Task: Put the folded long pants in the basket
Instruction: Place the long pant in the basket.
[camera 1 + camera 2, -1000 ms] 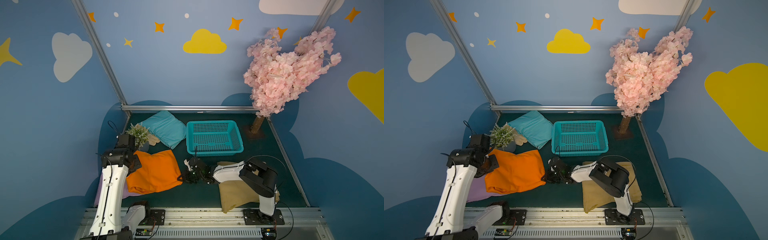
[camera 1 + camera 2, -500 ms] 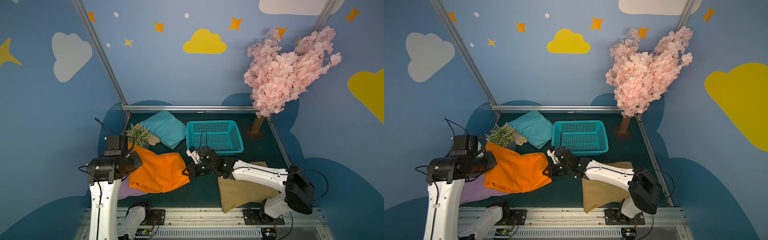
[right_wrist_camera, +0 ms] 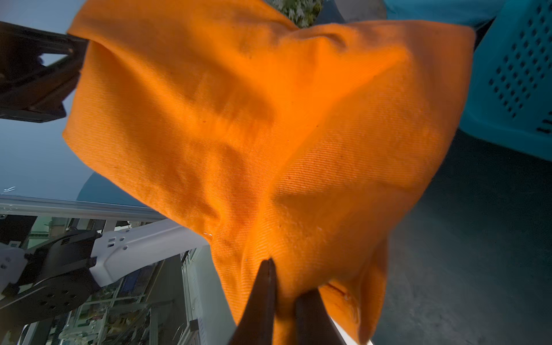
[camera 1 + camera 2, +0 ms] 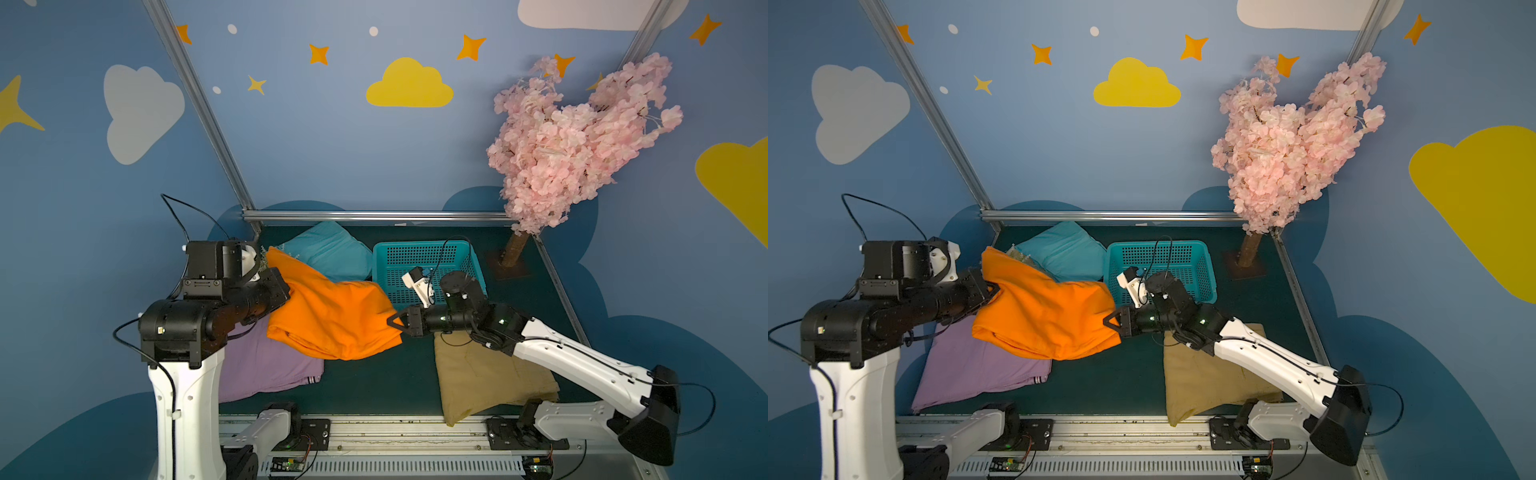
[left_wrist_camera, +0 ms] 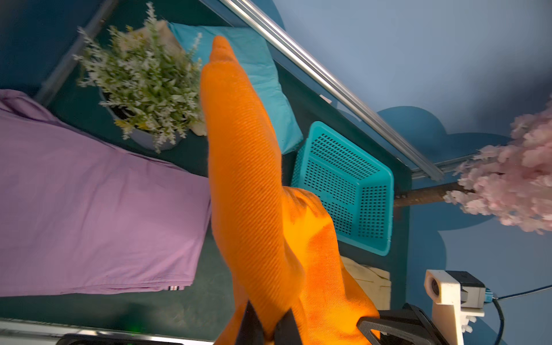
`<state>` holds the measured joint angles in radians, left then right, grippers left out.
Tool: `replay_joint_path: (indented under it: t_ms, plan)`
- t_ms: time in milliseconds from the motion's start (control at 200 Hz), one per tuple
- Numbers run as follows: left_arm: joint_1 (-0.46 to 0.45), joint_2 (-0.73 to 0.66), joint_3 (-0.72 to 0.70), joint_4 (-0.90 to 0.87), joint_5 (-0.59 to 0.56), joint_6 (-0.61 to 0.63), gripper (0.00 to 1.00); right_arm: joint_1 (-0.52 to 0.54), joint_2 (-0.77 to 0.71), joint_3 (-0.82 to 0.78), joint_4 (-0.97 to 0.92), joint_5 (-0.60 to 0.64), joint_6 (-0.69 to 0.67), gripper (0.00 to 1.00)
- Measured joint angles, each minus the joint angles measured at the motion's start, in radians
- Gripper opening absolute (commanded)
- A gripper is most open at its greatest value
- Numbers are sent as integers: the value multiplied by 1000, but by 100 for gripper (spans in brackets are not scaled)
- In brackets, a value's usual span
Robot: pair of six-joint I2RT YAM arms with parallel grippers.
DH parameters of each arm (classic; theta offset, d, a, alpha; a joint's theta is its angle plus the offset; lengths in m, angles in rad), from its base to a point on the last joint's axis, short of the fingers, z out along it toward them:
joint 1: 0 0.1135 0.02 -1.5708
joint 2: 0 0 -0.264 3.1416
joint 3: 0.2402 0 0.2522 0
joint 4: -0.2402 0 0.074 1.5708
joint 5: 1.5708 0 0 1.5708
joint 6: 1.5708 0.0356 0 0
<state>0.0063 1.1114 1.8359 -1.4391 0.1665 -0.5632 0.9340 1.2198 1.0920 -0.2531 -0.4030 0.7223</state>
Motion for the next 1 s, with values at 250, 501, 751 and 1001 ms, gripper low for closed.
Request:
replay_joint_path:
  t_ms: [250, 501, 751, 1001]
  plan:
    - [-86, 197, -11, 239, 145, -63, 3, -303, -42, 81, -96, -51, -75, 0]
    - [-232, 510, 3, 445, 148, -100, 3, -589, 82, 157, -151, -115, -154, 0]
    - [-325, 800, 117, 527, 127, -71, 3, -747, 211, 187, -218, -137, -234, 0]
    - [-367, 893, 105, 577, 130, -50, 3, -802, 231, 187, -246, -136, -316, 0]
